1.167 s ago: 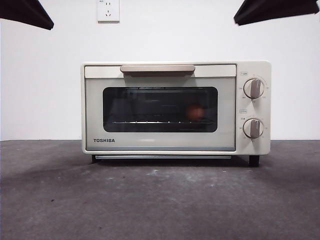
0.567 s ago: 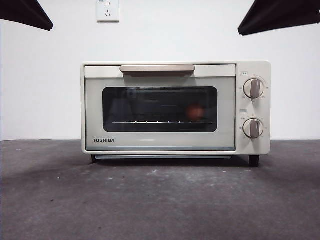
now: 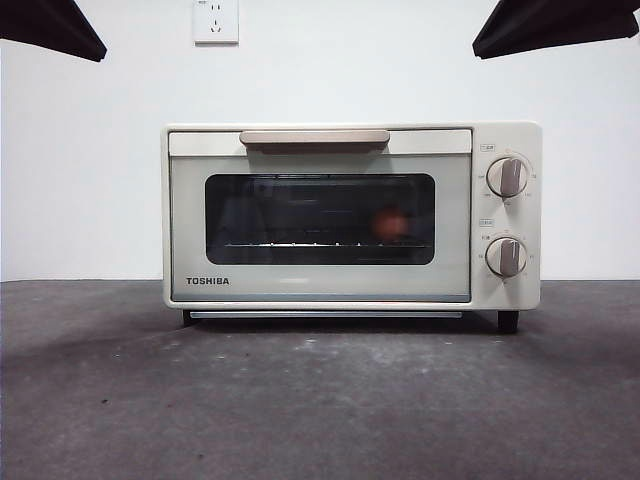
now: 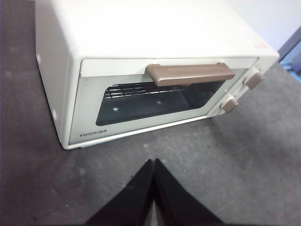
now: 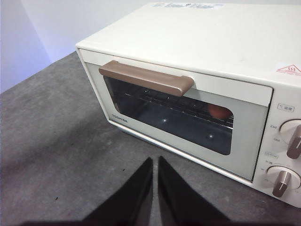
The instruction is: Eggoven
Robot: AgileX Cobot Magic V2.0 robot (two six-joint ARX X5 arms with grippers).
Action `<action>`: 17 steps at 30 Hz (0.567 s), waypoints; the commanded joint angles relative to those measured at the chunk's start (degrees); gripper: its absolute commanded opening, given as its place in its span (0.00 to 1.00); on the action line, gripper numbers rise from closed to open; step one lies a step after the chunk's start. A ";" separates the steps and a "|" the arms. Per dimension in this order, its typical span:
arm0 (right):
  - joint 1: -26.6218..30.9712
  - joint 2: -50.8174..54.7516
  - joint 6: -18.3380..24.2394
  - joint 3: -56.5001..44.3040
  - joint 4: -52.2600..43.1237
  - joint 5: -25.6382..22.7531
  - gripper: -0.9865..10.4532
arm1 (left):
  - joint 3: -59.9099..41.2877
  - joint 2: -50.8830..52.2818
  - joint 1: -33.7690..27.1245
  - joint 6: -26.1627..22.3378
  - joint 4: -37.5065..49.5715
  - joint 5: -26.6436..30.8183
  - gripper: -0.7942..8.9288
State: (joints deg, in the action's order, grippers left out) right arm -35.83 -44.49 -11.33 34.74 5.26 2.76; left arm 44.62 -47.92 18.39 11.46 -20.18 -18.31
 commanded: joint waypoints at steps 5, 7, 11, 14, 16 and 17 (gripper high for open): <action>-0.31 -0.24 0.44 0.42 -0.59 -0.20 0.09 | -0.59 5.33 -5.77 -14.86 1.03 5.40 0.09; -0.31 -0.24 0.44 0.42 -0.59 -0.20 0.09 | -2.78 8.52 -8.76 -15.82 3.37 5.40 0.09; -0.31 -0.24 0.44 0.42 -0.61 -0.22 0.09 | -10.05 15.30 -14.58 -17.92 10.49 5.68 0.09; -0.31 -0.24 0.44 0.42 -0.61 -0.22 0.09 | -16.13 20.20 -17.18 -18.29 14.40 6.99 0.09; -0.31 -0.24 0.44 0.42 -0.61 -0.22 0.09 | -20.50 23.93 -18.27 -18.29 15.96 7.02 0.09; -0.31 -0.24 0.44 0.42 -0.61 -0.22 0.09 | -22.21 25.55 -18.64 -18.36 15.98 7.06 0.09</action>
State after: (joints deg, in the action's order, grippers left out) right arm -35.86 -44.47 -11.33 34.74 5.26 2.76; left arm 23.14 -23.11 -0.10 -5.72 -4.86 -11.38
